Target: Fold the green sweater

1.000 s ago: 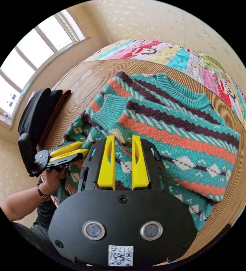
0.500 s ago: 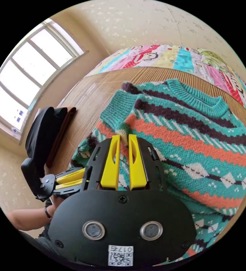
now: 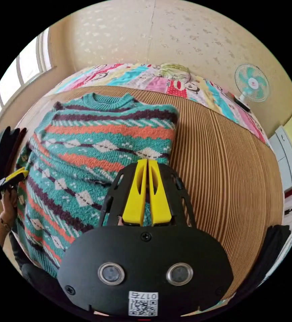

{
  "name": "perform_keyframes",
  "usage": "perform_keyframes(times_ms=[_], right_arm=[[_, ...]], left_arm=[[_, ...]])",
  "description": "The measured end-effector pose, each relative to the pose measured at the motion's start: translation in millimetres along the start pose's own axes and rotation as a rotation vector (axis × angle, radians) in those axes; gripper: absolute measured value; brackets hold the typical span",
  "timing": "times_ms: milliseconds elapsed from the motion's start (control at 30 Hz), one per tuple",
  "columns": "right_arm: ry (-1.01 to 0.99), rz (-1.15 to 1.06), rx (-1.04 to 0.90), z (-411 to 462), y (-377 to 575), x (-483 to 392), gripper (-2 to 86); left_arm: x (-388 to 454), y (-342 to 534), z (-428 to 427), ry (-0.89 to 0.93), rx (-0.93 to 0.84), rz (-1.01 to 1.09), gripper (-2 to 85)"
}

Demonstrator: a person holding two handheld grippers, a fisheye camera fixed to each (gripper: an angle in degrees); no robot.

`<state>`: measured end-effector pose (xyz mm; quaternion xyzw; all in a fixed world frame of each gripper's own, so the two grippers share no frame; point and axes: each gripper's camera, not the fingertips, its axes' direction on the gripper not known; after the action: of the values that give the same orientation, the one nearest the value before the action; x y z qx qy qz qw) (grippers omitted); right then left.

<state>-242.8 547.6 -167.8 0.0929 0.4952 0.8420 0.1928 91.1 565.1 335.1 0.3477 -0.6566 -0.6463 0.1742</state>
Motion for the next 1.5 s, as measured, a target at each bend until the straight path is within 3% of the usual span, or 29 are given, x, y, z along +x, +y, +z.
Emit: perform_keyframes(times_ms=[67, 200, 367, 533, 667, 733, 833, 967, 1033, 1100, 1167, 1333, 1500], right_arm=[[-0.104, 0.134, -0.036, 4.2, -5.4, 18.2, 0.6], [-0.007, 0.082, 0.026, -5.0, 8.1, -1.0, 0.6], [-0.078, 0.173, 0.044, -63.2, 51.6, -6.6, 0.6], [-0.234, -0.064, 0.060, -156.4, 184.4, -41.6, 0.4], [-0.390, 0.004, -0.067, -161.8, 247.4, -32.4, 0.4], [-0.262, 0.031, -0.136, -133.9, 275.7, -34.1, 0.4], [-0.143, -0.113, 0.037, -140.5, 294.7, -45.9, 0.5], [-0.196, -0.083, 0.050, -142.1, 298.1, -31.0, 0.5], [-0.259, -0.052, 0.066, -142.9, 301.3, -16.4, 0.5], [-0.273, -0.045, 0.068, -144.3, 302.0, -10.9, 0.5], [-0.255, -0.054, 0.070, -146.8, 302.5, -10.5, 0.4], [-0.248, -0.060, 0.071, -153.8, 302.1, -1.7, 0.5], [-0.242, -0.064, 0.063, -160.9, 299.3, 7.1, 0.7]], left_arm=[[5.1, -0.4, 0.8, -0.010, 0.001, 0.005, 6.6], [11.8, -1.7, 2.4, -0.004, 0.001, 0.002, 6.6], [22.7, -3.4, 3.4, -0.015, 0.003, 0.008, 6.6], [39.5, -6.8, 4.4, -0.066, -0.005, 0.026, 6.6], [61.7, -8.5, 4.5, -0.158, -0.003, 0.071, 6.6], [58.1, -11.2, 3.3, -0.126, -0.009, 0.052, 6.6], [50.9, -16.6, -0.9, -0.066, -0.021, 0.015, 6.6], [48.3, -15.6, -26.1, -0.007, -0.109, -0.086, 6.0], [44.7, 3.7, -58.9, 0.081, -0.057, -0.119, 2.6], [42.2, 51.6, -118.3, 0.207, 0.120, -0.074, 3.2], [37.9, 94.8, -155.1, 0.163, 0.189, -0.112, 5.6], [32.6, 180.3, -176.5, 0.034, 0.071, -0.208, 14.4], [34.7, 217.7, -173.3, 0.204, 0.140, -0.229, 7.1]])
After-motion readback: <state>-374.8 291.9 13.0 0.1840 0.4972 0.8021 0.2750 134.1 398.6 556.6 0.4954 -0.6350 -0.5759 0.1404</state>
